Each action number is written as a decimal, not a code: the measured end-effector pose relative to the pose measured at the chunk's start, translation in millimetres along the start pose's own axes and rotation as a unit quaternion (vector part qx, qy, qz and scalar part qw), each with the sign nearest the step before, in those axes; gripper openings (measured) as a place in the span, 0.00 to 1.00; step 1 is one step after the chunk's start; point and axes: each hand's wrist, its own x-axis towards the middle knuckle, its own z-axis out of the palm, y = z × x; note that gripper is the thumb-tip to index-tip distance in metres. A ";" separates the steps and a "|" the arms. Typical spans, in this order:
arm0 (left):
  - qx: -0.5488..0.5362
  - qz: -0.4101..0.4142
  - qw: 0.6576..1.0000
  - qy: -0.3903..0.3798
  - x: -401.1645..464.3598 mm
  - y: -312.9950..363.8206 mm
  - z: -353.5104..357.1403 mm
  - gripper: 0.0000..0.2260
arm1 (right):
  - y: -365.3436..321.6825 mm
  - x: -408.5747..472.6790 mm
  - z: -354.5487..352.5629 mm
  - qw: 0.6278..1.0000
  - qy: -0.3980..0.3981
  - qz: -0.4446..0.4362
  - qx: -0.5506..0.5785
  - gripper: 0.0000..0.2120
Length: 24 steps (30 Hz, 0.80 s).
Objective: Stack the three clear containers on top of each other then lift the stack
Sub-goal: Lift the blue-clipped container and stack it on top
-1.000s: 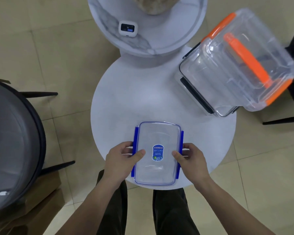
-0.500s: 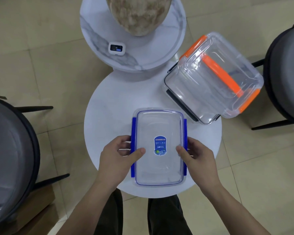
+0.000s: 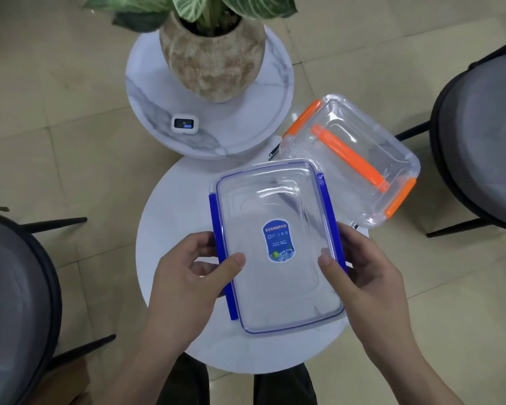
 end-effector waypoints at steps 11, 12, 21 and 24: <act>-0.046 0.043 0.998 0.014 -4.6 33.0 19.7 0.12 | -21.1 -5.3 -19.4 0.999 0.026 0.010 0.019 0.28; -0.052 0.043 0.998 0.016 -5.0 35.4 22.9 0.12 | -21.9 -5.6 -20.3 0.999 0.030 0.016 0.021 0.28; -0.085 0.044 0.995 0.008 -6.3 54.0 53.1 0.11 | -24.4 1.1 -39.0 0.996 0.076 0.030 0.027 0.27; -0.098 0.047 0.994 -0.002 -4.7 60.4 62.0 0.20 | -27.9 6.0 -46.8 0.995 0.085 0.028 0.034 0.28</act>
